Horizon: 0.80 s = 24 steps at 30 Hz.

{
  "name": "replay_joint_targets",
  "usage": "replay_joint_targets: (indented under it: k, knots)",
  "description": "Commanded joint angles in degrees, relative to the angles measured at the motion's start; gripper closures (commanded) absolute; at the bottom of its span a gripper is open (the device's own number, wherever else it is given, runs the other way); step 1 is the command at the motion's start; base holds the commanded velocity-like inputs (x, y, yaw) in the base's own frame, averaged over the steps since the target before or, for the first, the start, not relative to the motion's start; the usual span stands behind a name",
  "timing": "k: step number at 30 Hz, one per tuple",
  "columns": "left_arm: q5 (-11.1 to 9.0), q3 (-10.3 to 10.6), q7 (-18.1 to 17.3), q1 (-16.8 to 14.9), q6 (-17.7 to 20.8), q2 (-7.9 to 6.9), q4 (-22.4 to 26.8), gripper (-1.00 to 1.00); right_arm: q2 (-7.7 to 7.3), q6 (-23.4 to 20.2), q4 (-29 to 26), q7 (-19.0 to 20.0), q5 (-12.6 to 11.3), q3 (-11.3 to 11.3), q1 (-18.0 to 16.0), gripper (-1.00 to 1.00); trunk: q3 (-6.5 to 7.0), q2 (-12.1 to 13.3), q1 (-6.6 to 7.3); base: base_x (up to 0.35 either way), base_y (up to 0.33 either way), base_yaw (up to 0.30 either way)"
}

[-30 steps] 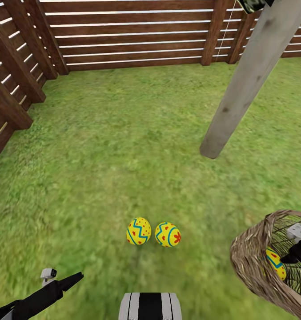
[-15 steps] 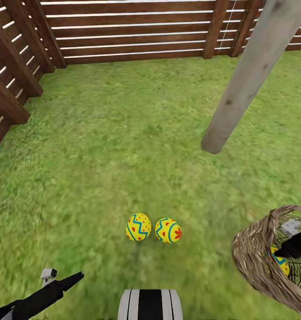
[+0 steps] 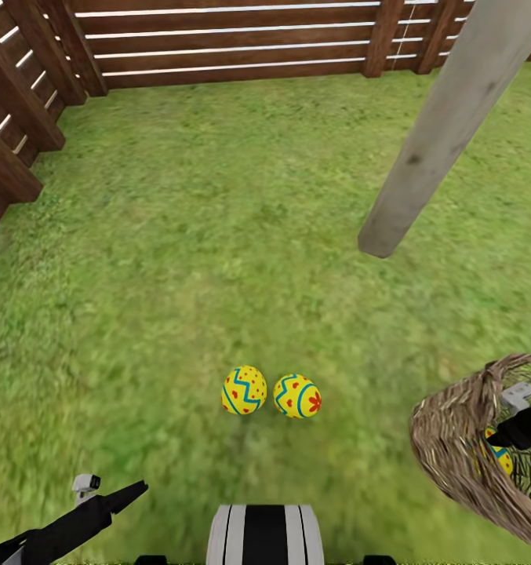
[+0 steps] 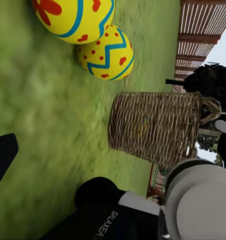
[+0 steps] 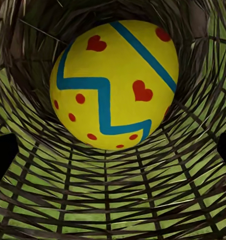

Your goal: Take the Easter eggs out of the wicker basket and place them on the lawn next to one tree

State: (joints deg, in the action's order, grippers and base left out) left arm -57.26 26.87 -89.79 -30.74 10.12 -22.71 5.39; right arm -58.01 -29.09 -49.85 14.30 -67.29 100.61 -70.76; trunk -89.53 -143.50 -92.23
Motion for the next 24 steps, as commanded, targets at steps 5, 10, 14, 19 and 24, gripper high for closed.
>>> replay_joint_targets:
  k: [5, 10, 14, 19, 24]
  knots:
    - [-0.4, 0.5, -0.2, 0.0, 0.6, -0.05, 0.0, -1.0, 0.13, 0.0, -0.1, -0.6, -0.2, 0.4, -0.2, -1.0, -1.15, -0.1, -0.12, 0.0, 0.0, 0.0]
    - [-0.4, 0.5, -0.2, 0.0, 0.6, -0.06, 0.0, -1.0, 0.17, 0.1, -0.1, -0.7, -0.2, 0.4, -0.2, -1.0, -2.26, -0.2, -0.25, 0.0, 0.0, 0.0]
    - [-0.4, 0.4, -0.2, 0.0, 0.5, -0.06, 0.0, -1.0, 0.18, 0.1, -0.1, -0.7, -0.2, 0.2, -0.2, -1.0, -3.15, -0.2, -0.35, 0.0, 0.0, 0.0]
    - [-0.3, 0.4, -0.2, 0.0, -0.3, -0.1, 0.0, -1.0, 0.18, 0.1, -0.1, -0.7, -0.2, 0.2, -0.2, -1.0, -4.26, -0.3, -0.48, 0.0, 0.0, 0.0]
    - [0.0, 0.5, -0.2, 0.0, -0.7, -0.07, 0.1, -1.0, 0.47, 0.1, -0.1, -0.8, -0.2, 0.1, -0.2, -1.0, -5.36, -0.3, -0.61, 0.0, 0.0, 0.0]
